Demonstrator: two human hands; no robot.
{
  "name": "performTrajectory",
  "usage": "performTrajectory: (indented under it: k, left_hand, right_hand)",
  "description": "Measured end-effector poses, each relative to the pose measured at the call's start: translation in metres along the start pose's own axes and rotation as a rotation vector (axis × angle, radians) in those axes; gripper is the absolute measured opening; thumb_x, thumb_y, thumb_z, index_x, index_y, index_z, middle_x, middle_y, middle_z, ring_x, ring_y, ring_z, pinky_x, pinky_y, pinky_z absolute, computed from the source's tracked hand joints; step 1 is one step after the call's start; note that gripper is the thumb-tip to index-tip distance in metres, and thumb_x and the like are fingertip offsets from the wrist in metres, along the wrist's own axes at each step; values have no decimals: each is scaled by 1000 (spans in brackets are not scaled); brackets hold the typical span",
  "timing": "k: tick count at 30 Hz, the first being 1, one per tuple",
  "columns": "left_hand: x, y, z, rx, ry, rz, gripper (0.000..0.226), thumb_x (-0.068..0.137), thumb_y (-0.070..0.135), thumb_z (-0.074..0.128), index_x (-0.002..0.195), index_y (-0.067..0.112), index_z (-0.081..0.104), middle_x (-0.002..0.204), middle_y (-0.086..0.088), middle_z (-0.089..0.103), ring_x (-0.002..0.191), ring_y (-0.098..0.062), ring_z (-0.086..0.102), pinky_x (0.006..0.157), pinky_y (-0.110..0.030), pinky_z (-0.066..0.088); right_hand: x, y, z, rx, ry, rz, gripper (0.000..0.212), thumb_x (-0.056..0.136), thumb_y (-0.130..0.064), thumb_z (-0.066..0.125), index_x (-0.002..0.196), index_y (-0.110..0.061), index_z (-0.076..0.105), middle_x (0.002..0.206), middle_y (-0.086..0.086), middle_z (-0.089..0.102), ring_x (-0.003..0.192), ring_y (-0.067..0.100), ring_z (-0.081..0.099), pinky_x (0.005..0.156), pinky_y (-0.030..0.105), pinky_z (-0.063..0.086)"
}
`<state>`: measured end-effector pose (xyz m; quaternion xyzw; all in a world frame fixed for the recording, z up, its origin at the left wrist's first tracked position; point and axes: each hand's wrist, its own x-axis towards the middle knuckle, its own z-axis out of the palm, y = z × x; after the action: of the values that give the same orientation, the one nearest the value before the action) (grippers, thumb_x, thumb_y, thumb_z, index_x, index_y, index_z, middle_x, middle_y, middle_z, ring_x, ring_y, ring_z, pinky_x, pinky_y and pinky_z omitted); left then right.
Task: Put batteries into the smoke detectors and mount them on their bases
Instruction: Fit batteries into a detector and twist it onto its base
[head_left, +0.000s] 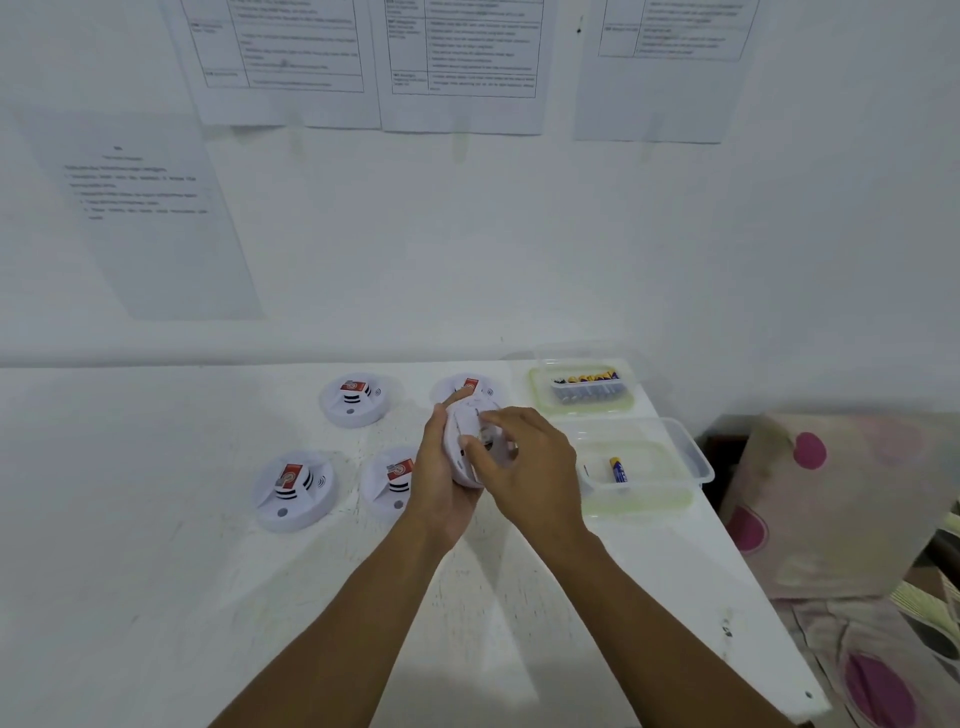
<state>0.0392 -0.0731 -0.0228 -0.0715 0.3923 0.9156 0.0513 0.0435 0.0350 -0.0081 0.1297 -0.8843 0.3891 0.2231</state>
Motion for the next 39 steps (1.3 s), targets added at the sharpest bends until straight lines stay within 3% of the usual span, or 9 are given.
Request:
performTrajectory:
  k: [8, 11, 14, 17, 21, 24, 27, 33, 39]
  left_hand:
    - [0, 5, -2, 192, -15, 104, 40, 101, 49, 32, 123, 33, 62, 128, -2, 66, 114, -21, 65, 94, -39, 51]
    - [3, 15, -3, 344, -28, 95, 59, 94, 67, 23, 130, 37, 59, 134, 1, 62, 120, -24, 61, 101, -48, 48]
    - [5, 23, -5, 466, -43, 82, 70, 81, 83, 33, 129, 40, 61, 140, 5, 56, 130, -23, 52, 109, -52, 40]
    - [10, 27, -15, 435, -53, 58, 59, 83, 69, 56, 132, 37, 59, 140, -1, 56, 129, -28, 53, 105, -53, 44]
    - [-6, 22, -22, 573, -67, 165, 45, 84, 53, 65, 127, 39, 57, 131, 7, 62, 118, -18, 61, 92, -39, 55]
    - [-15, 17, -31, 684, -86, 234, 45, 91, 28, 66, 134, 34, 52, 129, 7, 64, 112, -16, 65, 84, -33, 58]
    - [-19, 13, -36, 764, -52, 285, 47, 90, 22, 69, 134, 28, 55, 127, 5, 65, 109, -17, 66, 87, -35, 58]
    - [-29, -2, -43, 786, -23, 331, 41, 88, 15, 71, 126, 25, 61, 123, 0, 67, 105, -13, 68, 86, -33, 58]
    - [-38, -17, -52, 818, -22, 327, 40, 87, 13, 71, 124, 26, 61, 123, -1, 67, 106, -10, 67, 88, -29, 57]
  right_hand:
    - [-9, -8, 11, 184, 19, 228, 31, 85, -44, 67, 111, -27, 70, 111, -10, 69, 94, 6, 65, 84, 26, 55]
    - [-5, -7, 0, 424, -108, 375, 35, 89, -45, 64, 118, -26, 64, 111, -9, 69, 94, 8, 68, 78, 23, 57]
    - [2, -5, -12, 717, -267, 516, 53, 87, -32, 70, 134, -38, 46, 116, -2, 65, 96, 14, 69, 71, 36, 62]
    - [3, 3, -15, 784, -271, 478, 54, 85, -12, 71, 129, -37, 52, 123, 4, 63, 107, 23, 65, 75, 46, 61]
    - [-1, 13, -20, 1045, -211, 509, 47, 87, -8, 70, 125, -30, 55, 118, 6, 67, 104, 27, 69, 79, 46, 60]
    - [-9, 22, -18, 800, -238, 367, 49, 86, -13, 73, 126, -33, 53, 119, -1, 66, 100, 22, 69, 76, 42, 62]
    - [-17, 32, -14, 526, -255, 200, 56, 80, -15, 78, 127, -29, 52, 116, -16, 61, 97, 19, 68, 73, 39, 62]
    - [-32, 38, -12, 469, -221, 138, 54, 77, -15, 81, 123, -28, 56, 116, -17, 62, 100, 10, 65, 76, 33, 61]
    - [-51, 48, -9, 466, -253, 164, 53, 76, -18, 82, 118, -36, 54, 112, -19, 63, 92, 15, 70, 73, 32, 61]
